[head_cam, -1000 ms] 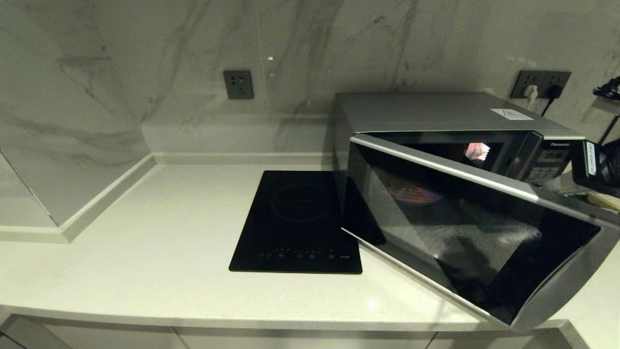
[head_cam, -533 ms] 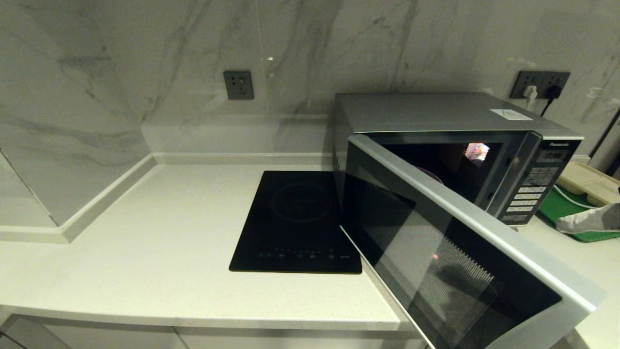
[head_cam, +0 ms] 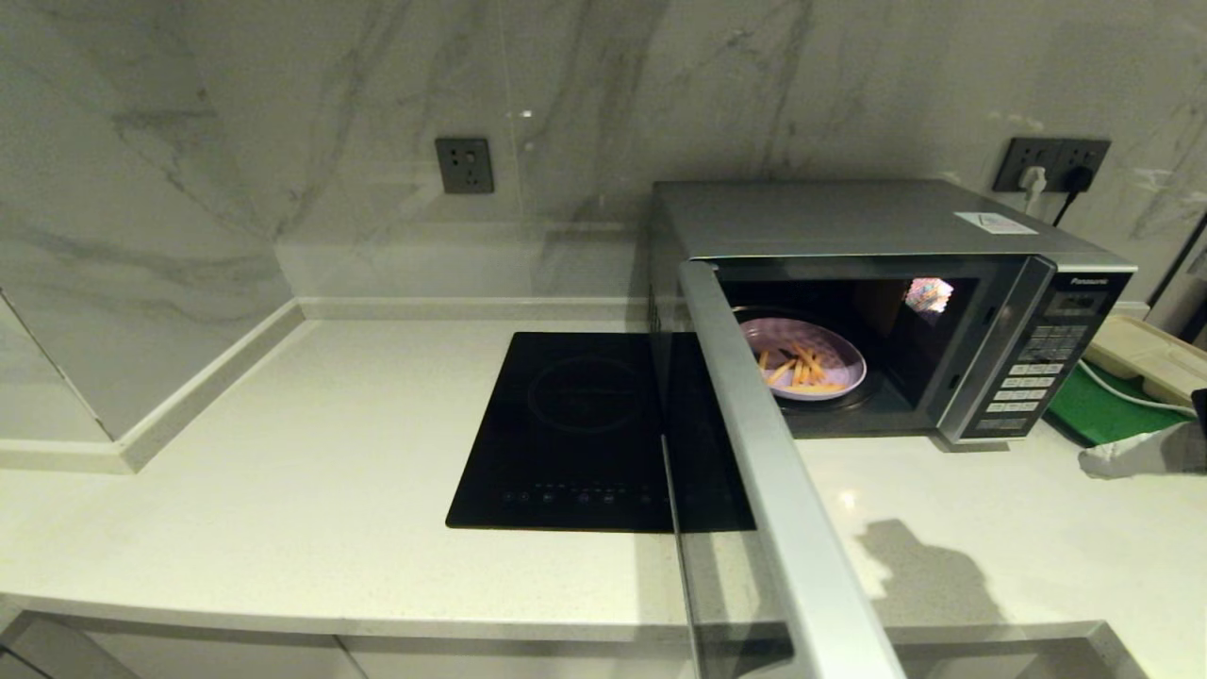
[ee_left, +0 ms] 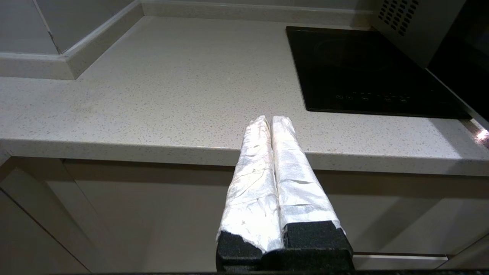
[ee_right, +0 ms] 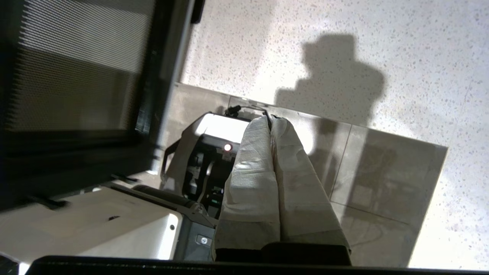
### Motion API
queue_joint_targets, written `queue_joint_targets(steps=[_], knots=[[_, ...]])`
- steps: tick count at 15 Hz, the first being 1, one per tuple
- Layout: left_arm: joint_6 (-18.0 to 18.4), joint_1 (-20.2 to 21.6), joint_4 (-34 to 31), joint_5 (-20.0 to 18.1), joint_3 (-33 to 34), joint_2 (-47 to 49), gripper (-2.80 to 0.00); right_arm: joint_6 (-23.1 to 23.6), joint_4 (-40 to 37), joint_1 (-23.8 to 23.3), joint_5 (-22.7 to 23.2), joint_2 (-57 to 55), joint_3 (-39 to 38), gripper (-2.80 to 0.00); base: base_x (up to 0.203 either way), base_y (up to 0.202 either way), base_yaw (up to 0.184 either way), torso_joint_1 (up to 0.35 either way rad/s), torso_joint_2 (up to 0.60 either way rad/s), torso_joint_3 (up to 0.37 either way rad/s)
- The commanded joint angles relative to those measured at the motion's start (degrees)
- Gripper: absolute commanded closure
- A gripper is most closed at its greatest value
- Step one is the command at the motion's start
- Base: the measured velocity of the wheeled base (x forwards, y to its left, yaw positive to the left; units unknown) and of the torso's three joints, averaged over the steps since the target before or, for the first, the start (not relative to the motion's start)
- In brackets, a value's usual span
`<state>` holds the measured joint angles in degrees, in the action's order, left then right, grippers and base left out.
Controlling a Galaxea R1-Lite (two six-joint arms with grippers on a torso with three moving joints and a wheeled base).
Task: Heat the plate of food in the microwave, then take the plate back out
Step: Open the microwave oven
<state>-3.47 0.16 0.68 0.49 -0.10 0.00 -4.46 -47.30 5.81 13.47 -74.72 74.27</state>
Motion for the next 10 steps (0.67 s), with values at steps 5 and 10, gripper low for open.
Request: queue_joint_targets(steps=[5,10], knots=[[0.0,0.0,0.0,0.0,0.0,0.0,0.00,0.2,1.9,16.1,-2.8,-4.4,3.1,0.00,0.000,0.000,0.000,0.000,0.00,0.000],[0.0,0.0,0.0,0.0,0.0,0.0,0.00,-0.7,3.7,29.1,-13.1,-9.6,5.9,0.00,0.000,0.000,0.000,0.000,0.00,0.000]])
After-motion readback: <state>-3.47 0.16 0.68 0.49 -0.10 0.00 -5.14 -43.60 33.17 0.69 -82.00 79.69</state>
